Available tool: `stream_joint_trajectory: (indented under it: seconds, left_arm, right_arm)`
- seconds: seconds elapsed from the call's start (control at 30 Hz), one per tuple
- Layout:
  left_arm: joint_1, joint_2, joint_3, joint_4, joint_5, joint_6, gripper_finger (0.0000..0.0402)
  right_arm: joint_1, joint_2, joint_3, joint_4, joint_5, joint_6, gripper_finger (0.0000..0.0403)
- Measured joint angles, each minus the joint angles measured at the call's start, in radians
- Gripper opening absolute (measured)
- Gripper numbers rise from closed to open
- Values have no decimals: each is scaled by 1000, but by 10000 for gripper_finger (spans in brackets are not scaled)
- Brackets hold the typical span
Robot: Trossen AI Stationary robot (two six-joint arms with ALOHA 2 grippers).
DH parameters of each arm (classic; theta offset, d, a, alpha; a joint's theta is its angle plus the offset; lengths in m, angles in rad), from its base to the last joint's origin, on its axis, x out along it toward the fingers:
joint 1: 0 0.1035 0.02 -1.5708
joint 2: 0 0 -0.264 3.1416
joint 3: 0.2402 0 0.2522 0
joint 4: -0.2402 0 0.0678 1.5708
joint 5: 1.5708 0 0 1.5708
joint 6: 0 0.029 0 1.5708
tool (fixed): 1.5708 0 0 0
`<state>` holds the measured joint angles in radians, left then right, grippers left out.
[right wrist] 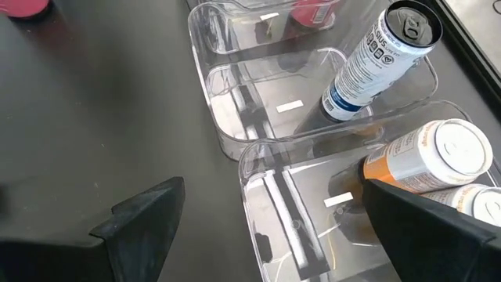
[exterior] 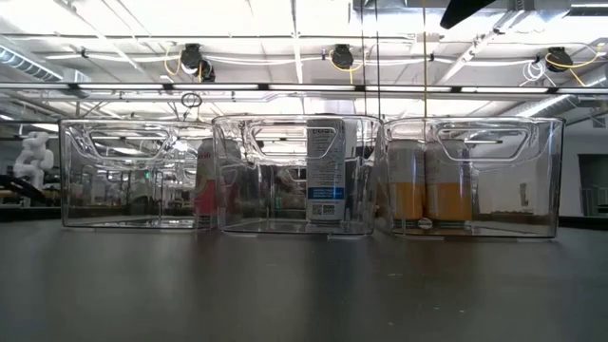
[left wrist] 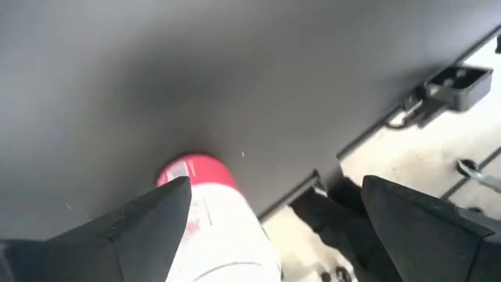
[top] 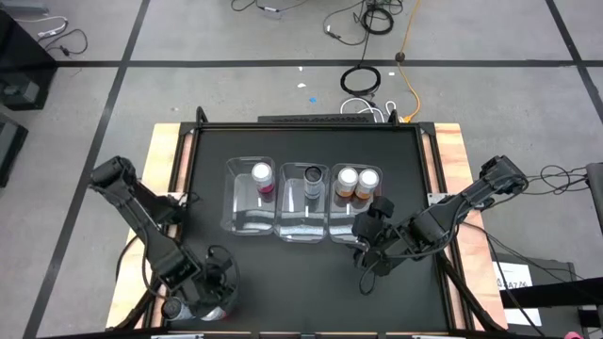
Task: Sort soda cans
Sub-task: Put the left pink-white soda can in the middle left transparent bin
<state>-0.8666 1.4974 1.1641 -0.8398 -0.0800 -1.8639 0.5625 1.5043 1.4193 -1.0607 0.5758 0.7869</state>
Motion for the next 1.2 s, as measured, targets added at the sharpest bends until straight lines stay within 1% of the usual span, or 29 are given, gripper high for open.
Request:
stream_joint_trajectory:
  seconds: [0.2,0.33,0.57,0.83,0.97,1.07,1.2]
  left_arm:
    - [-56,47,0,11,66,-85,384]
    - [-77,62,0,19,108,-115,384]
    - [-96,76,0,18,146,-108,384]
    - [-112,76,0,11,247,-84,384]
    - [-116,76,0,-26,256,-82,384]
    - [-115,76,0,-43,255,-51,384]
    - [-116,76,0,-64,217,-10,384]
  right_arm:
    - [0,0,0,4,0,0,384]
    - [0,0,0,15,0,0,384]
    - [0,0,0,16,0,0,384]
    - [0,0,0,18,3,0,384]
    - [0,0,0,18,4,1,384]
    - [0,0,0,18,4,1,384]
    - [0,0,0,18,5,1,384]
